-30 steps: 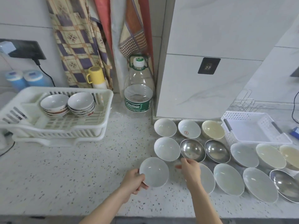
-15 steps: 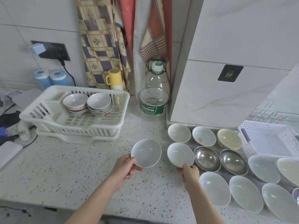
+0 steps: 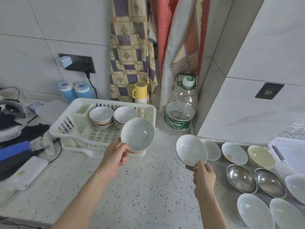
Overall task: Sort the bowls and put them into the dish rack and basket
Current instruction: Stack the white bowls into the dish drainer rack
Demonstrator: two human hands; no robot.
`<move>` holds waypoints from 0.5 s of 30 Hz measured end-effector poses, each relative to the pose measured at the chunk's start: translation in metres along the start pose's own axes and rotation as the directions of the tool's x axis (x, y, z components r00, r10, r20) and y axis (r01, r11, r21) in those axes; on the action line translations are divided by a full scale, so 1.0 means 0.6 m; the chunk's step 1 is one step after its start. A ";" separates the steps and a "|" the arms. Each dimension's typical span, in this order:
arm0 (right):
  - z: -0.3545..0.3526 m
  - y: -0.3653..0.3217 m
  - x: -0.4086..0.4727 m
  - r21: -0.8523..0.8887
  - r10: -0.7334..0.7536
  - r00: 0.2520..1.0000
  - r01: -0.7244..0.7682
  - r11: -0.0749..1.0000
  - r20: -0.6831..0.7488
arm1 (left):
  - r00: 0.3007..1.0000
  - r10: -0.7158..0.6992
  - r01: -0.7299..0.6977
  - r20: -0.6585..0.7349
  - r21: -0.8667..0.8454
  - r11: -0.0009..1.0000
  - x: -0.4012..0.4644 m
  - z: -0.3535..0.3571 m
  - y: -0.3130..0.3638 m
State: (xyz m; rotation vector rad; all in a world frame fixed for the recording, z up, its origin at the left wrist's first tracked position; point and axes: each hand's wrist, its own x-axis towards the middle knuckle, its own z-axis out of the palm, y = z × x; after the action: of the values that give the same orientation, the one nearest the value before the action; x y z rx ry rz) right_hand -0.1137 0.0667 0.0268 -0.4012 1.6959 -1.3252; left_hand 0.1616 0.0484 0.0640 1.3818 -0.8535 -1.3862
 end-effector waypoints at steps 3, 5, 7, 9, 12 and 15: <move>0.064 -0.032 -0.033 0.021 -0.077 0.993 0.075 0.997 0.095 | 0.993 0.079 -0.080 -0.092 -0.004 0.997 0.023 -0.066 0.034; 0.106 -0.051 -0.053 -0.022 -0.109 0.974 0.115 0.993 0.199 | 0.981 0.107 -0.110 -0.160 -0.004 0.994 0.038 -0.115 0.051; 0.152 -0.064 -0.070 -0.107 -0.123 0.941 0.164 0.981 0.316 | 0.966 0.140 -0.138 -0.219 0.025 0.990 0.055 -0.164 0.064; 0.204 -0.069 -0.084 -0.197 -0.123 0.909 0.216 0.956 0.399 | 0.948 0.164 -0.150 -0.274 0.071 0.986 0.073 -0.210 0.073; 0.287 -0.067 -0.103 -0.262 -0.087 0.877 0.234 0.936 0.473 | 0.939 0.166 -0.143 -0.302 0.095 0.985 0.099 -0.267 0.081; 0.357 -0.057 -0.115 -0.320 -0.029 0.848 0.231 0.919 0.528 | 0.934 0.168 -0.135 -0.315 0.123 0.983 0.121 -0.303 0.084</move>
State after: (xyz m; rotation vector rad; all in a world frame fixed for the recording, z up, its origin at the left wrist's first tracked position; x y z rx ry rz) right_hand 0.0865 -0.0230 0.0887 -1.0215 1.4626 -0.8652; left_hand 0.3558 -0.0080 0.0691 1.5343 -0.7981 -0.9739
